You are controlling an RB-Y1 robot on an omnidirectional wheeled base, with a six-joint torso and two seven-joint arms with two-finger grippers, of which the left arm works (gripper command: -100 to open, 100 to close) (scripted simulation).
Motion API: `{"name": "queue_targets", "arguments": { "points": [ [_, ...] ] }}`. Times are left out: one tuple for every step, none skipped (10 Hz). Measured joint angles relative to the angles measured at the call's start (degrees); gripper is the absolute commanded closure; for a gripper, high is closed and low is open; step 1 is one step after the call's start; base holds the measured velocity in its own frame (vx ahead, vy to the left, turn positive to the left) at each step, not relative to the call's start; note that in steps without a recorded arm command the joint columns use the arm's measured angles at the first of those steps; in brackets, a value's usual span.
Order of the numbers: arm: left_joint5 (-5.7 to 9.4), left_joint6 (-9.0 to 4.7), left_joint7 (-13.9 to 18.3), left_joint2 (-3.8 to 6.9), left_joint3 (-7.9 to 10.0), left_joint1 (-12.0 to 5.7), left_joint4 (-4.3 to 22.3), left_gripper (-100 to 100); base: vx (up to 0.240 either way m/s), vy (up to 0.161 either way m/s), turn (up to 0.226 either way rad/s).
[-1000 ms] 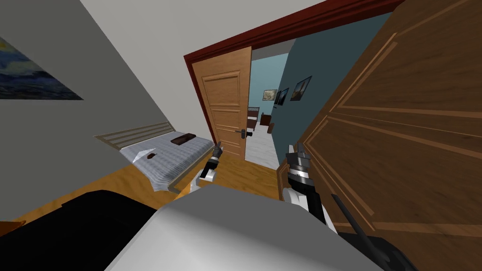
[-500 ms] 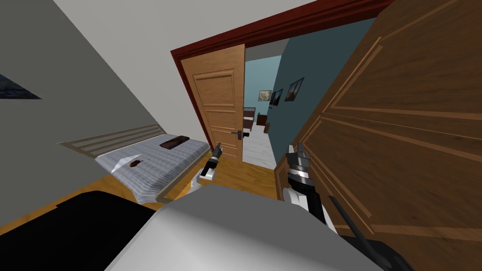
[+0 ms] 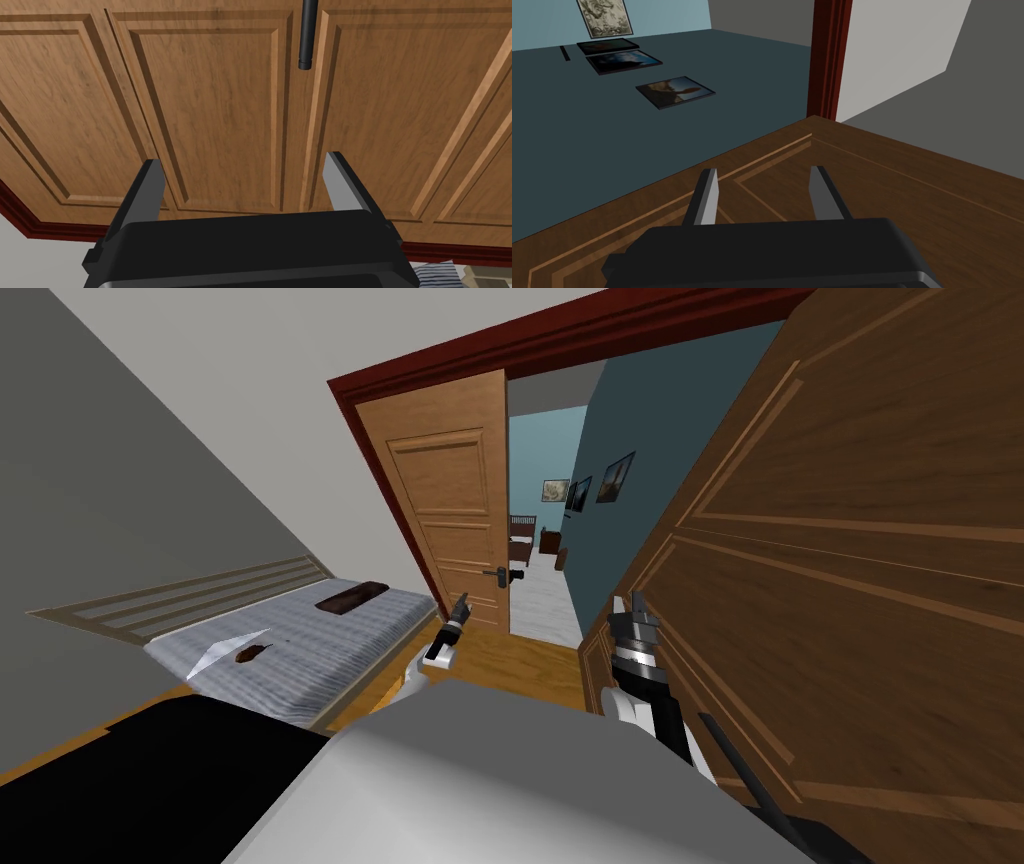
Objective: Pull the door open
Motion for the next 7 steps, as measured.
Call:
{"name": "queue_targets", "arguments": {
  "points": [
    [0.22, -0.09, 0.5, 0.53, 0.04, -0.82, 1.7, -100, 0.099, -0.009, -0.114],
    [0.46, -0.02, 1.0, 1.12, 0.10, -1.33, 2.8, -100, 0.117, -0.004, -0.110],
    [0.69, 0.01, 1.5, 1.69, 0.14, -1.47, 3.7, -100, 0.102, -0.010, -0.119],
    [0.91, -0.07, 2.0, 2.22, 0.18, -1.98, 5.0, -100, 0.106, -0.002, -0.105],
    [1.15, -0.37, 2.5, 2.89, 0.19, -3.01, 7.0, -100, 0.124, 0.004, -0.111],
    [1.34, -0.65, 3.0, 3.35, 0.21, -3.80, 8.8, -100, 0.157, 0.020, -0.165],
    [1.62, -0.98, 3.6, 4.07, 0.21, -4.57, 10.8, -100, 0.145, 0.011, -0.110]
  ]
}}
